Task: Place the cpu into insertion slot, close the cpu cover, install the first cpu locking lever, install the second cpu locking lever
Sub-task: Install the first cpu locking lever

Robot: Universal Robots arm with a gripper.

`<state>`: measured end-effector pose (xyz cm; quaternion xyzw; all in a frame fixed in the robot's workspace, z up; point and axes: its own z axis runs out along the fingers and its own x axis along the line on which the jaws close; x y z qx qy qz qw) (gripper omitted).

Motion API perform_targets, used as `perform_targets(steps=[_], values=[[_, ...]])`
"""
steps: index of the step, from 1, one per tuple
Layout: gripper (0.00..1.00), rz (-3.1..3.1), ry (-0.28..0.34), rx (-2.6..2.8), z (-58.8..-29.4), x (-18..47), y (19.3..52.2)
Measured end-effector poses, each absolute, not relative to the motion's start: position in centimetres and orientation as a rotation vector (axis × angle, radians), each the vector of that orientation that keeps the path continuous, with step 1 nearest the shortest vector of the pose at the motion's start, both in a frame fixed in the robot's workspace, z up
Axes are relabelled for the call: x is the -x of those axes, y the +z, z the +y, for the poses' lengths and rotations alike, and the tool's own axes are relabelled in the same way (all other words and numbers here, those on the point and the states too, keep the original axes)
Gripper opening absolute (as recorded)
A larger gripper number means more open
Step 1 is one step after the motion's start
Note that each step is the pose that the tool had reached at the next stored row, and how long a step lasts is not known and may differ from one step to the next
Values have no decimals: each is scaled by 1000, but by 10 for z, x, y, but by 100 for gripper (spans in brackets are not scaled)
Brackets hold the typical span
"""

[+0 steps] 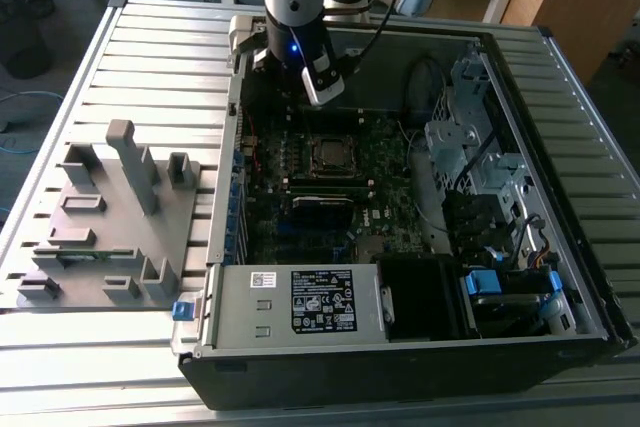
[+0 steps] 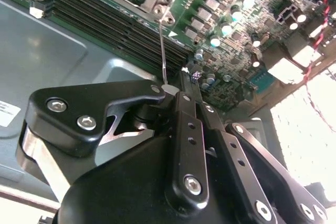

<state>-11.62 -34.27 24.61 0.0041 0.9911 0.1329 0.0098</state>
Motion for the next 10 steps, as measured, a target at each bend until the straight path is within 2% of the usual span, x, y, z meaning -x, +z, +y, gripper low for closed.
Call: perform_targets(steps=[10], values=[[10,3095,415,-13,-343,99,245]])
